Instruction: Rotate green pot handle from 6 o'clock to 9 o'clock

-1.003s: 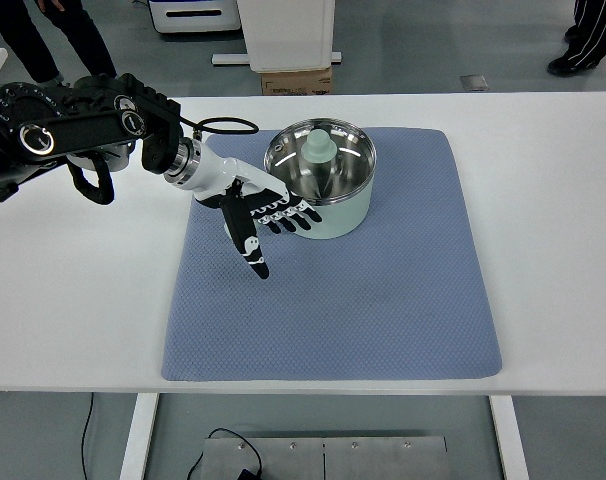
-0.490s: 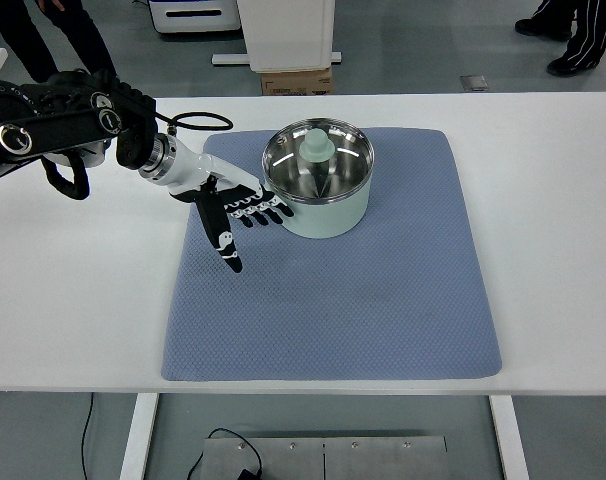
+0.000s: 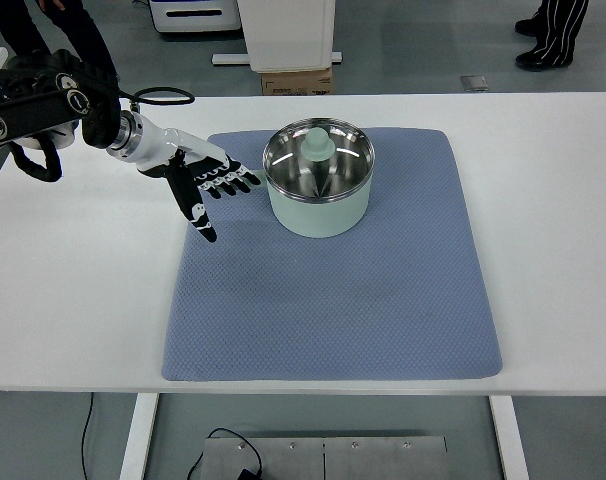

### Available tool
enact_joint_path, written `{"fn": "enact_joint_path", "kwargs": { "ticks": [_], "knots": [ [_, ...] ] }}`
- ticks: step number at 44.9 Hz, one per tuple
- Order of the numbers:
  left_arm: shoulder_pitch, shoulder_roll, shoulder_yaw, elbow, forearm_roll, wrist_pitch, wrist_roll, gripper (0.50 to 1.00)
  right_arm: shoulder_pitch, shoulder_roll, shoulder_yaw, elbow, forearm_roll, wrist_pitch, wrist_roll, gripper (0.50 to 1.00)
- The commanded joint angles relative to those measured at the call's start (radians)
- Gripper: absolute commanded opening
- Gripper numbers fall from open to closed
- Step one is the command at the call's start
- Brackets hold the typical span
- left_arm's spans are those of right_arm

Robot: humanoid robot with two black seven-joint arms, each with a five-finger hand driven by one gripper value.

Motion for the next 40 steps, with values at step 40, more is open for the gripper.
{"fn": "enact_joint_path", "kwargs": {
  "ticks": [40],
  "knots": [
    [-0.019,0.019,-0.029,0.126,-0.026,0.000,-0.010,1.000,0.000,0.000,0.000,0.000,0.000,0.000,0.000,1.000]
  ]
}}
